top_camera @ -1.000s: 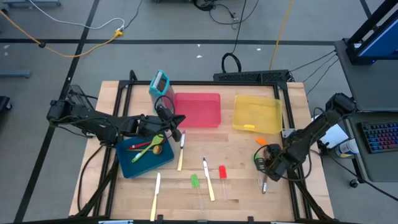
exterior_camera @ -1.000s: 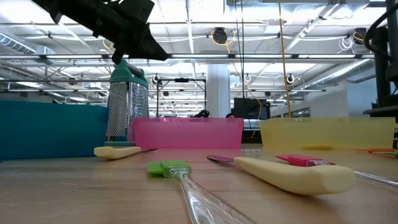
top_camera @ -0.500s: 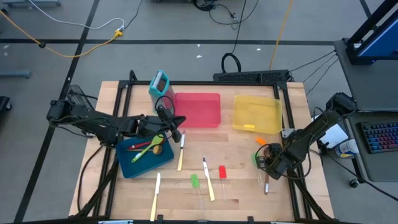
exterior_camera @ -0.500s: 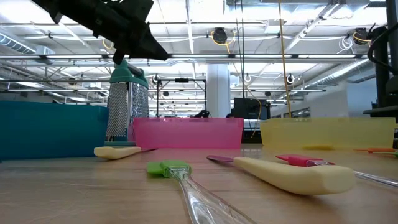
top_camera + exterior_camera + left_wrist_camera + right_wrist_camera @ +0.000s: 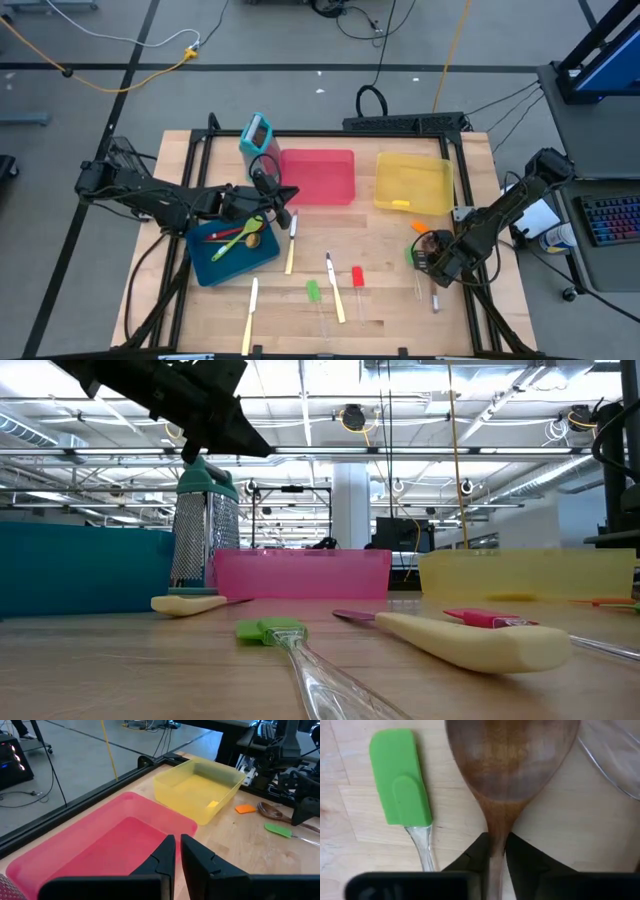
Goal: Pick & Place Kitchen Items
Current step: Put the wooden spoon into the blue bin
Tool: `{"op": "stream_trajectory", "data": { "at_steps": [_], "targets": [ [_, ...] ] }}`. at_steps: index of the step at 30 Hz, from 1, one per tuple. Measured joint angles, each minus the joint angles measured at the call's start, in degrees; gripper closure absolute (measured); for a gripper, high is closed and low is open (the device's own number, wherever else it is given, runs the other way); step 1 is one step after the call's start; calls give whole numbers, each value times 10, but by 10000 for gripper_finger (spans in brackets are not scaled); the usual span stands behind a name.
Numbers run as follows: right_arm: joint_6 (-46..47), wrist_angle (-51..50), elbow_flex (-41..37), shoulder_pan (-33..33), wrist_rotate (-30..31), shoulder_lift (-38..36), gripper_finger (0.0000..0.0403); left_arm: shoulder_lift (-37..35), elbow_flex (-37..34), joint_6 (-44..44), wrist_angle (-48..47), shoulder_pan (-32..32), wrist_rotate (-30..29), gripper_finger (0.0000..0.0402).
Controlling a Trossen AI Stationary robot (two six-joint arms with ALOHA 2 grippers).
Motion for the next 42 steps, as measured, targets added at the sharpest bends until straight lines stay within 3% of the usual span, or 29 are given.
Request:
{"op": "stream_trajectory", "data": {
  "at_steps": [10,24,28,35,42],
  "targets": [
    [-31,-13,2,1,29,-6,375,0,0,0,0,0,0,371],
    [-84,-7,6,0,166,-5,370,0,0,-6,1,0,0,371],
    [-130,17,6,0,238,-11,374,0,0,-15,1,0,0,371],
    [-247,36,5,-1,413,-67,370,4,0,-42,4,-3,0,371],
    [-436,121,5,-17,487,-119,375,29,0,-61,16,-28,1,371]
  ]
}}
